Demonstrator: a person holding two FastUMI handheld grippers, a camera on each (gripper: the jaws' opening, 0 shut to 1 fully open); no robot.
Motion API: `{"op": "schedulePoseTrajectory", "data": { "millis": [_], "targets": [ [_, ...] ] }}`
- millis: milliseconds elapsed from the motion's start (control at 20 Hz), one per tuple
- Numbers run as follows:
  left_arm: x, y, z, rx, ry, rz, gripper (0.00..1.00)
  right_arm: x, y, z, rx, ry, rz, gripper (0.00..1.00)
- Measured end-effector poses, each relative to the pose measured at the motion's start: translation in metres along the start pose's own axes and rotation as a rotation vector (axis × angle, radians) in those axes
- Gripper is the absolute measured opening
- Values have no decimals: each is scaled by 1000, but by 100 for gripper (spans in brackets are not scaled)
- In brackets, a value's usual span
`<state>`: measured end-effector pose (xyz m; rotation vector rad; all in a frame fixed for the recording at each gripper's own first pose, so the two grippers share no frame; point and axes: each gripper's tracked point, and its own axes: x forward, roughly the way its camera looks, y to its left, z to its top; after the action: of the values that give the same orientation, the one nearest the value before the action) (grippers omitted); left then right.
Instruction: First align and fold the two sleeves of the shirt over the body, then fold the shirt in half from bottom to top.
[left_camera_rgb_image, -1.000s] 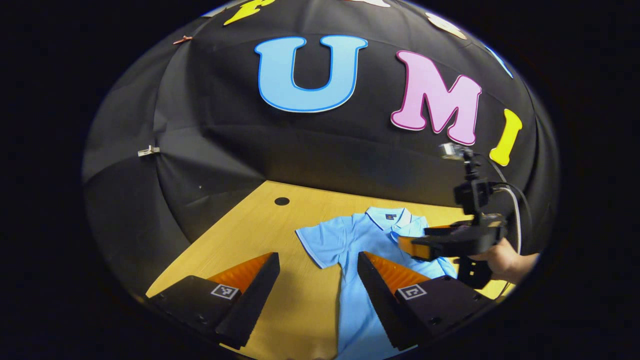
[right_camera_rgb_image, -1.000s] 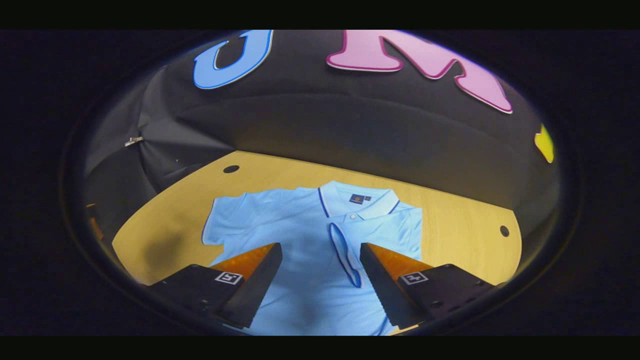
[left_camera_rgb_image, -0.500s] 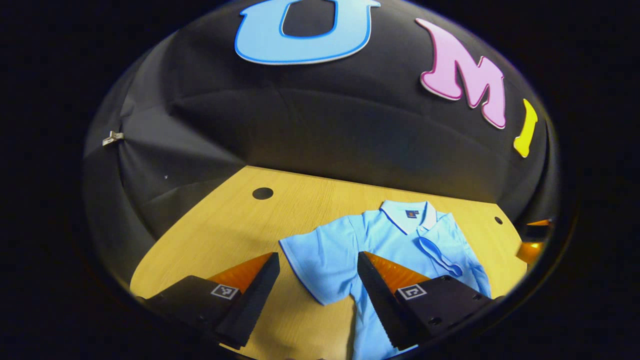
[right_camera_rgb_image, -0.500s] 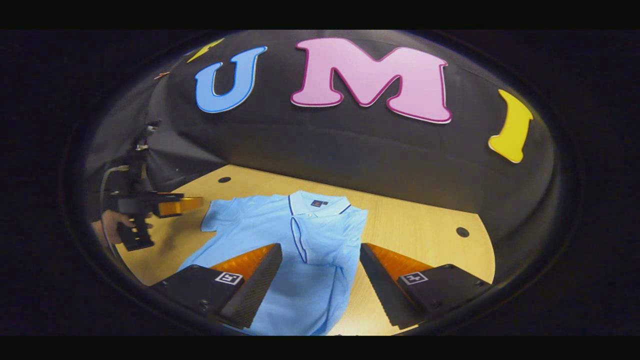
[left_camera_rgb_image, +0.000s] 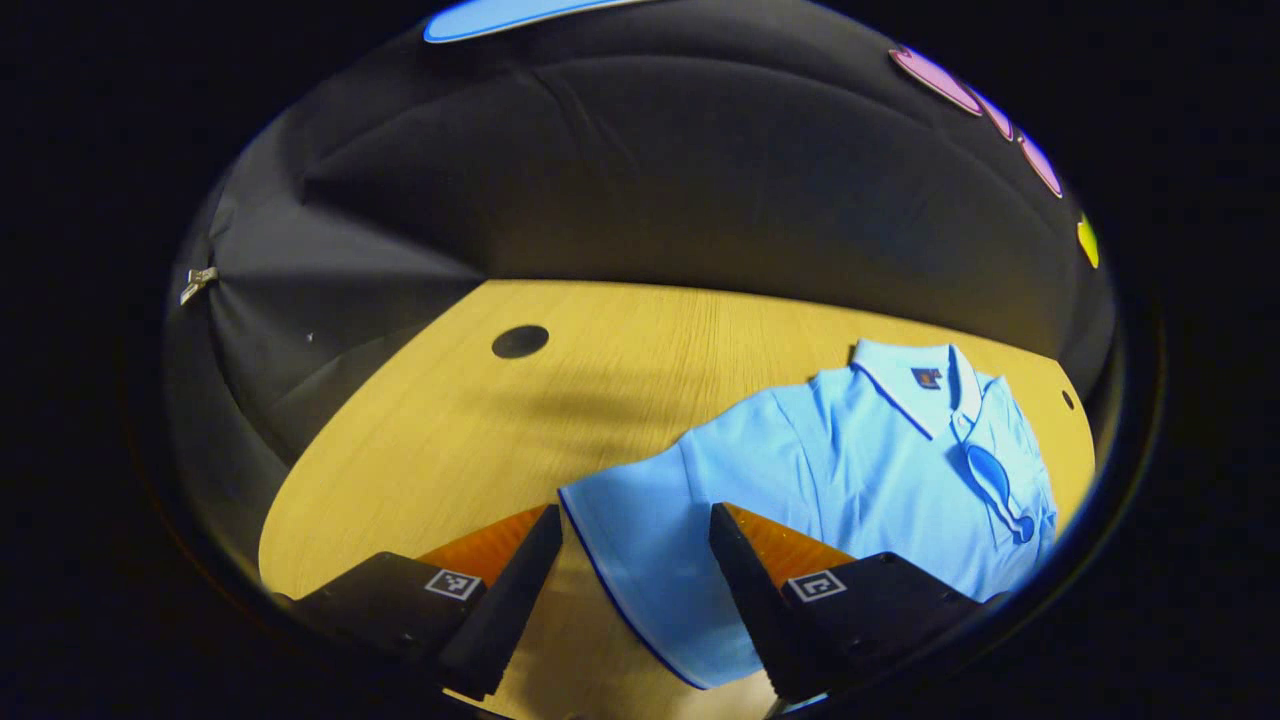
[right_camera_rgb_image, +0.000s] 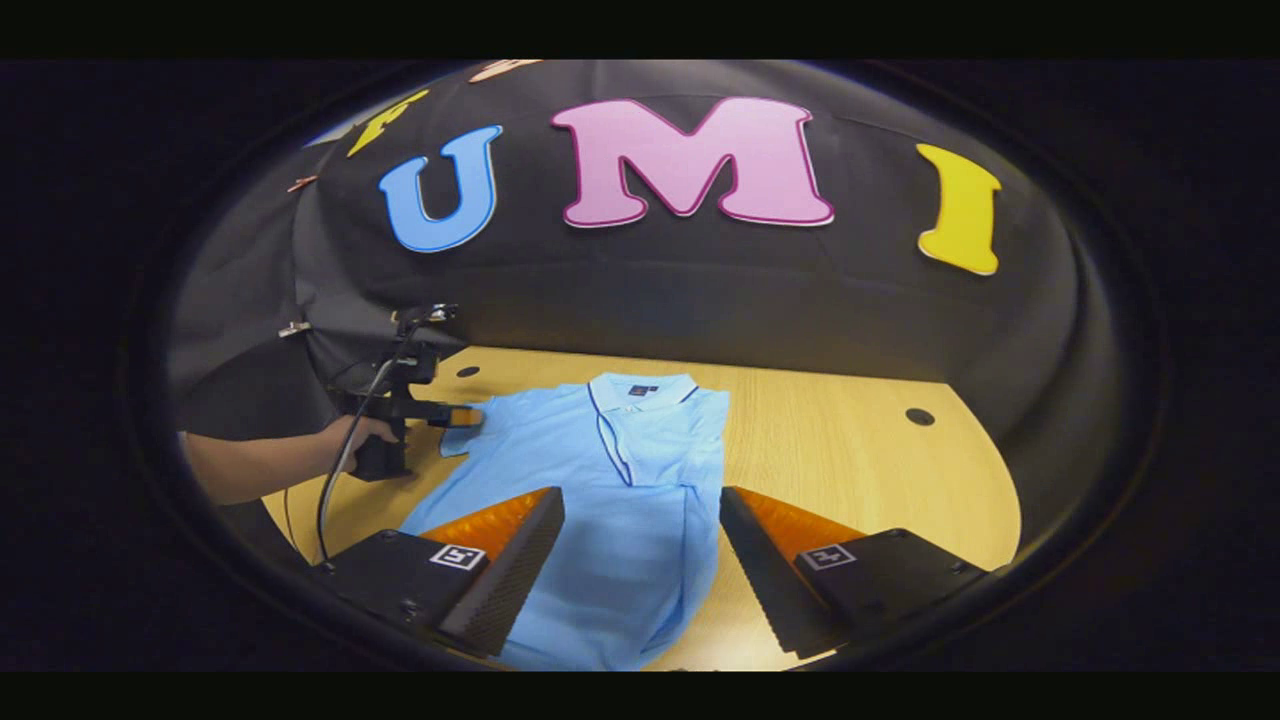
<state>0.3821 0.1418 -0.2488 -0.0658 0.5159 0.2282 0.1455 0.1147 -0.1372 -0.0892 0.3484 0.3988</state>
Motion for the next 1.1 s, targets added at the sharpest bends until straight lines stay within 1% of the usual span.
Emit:
{"op": "schedulePoseTrajectory", "data": {
  "millis": [50, 100, 150, 250, 350, 450, 500, 600, 700, 750, 800, 900, 1000, 1100],
  "targets": [
    [3, 0, 1, 2, -1, -12, 96, -1, -3, -8, 12, 14, -5, 96],
    [-1, 0, 1, 10, 2, -16, 94, -2, -7, -12, 28, 16, -17, 98],
    [0, -3, 2, 22, 5, -36, 91, -2, -12, -14, 47, 13, -29, 98],
    [1, -9, 3, 53, 10, -70, 81, -2, -20, -21, 81, 10, -42, 98],
    [4, -13, 5, 52, -4, -76, 48, -3, -30, -31, 85, 25, -55, 97],
    [3, -18, 6, 53, -8, -84, 16, -4, -39, -37, 88, 34, -67, 98],
    [4, -17, 7, 56, -10, -81, 11, -5, -42, -40, 92, 37, -70, 99],
    [3, -18, 8, 56, -13, -73, 7, -6, -48, -46, 104, 43, -79, 99],
    [1, -19, 10, 80, -16, -50, 6, -9, -53, -52, 117, 50, -87, 99],
    [-3, -19, 16, 101, -28, -35, 6, -10, -56, -55, 120, 53, -92, 99],
    [-9, -26, 26, 118, -55, -38, 6, -11, -59, -57, 121, 57, -97, 99],
    [-23, -47, 49, 138, -113, -71, 6, -12, -63, -59, 123, 57, -107, 99],
    [-37, -78, 64, 126, -133, -130, 6, -16, -66, -62, 129, 56, -114, 99],
    [-54, -114, 76, 124, -167, -205, 6, -17, -68, -66, 139, 58, -123, 98]
  ]
}}
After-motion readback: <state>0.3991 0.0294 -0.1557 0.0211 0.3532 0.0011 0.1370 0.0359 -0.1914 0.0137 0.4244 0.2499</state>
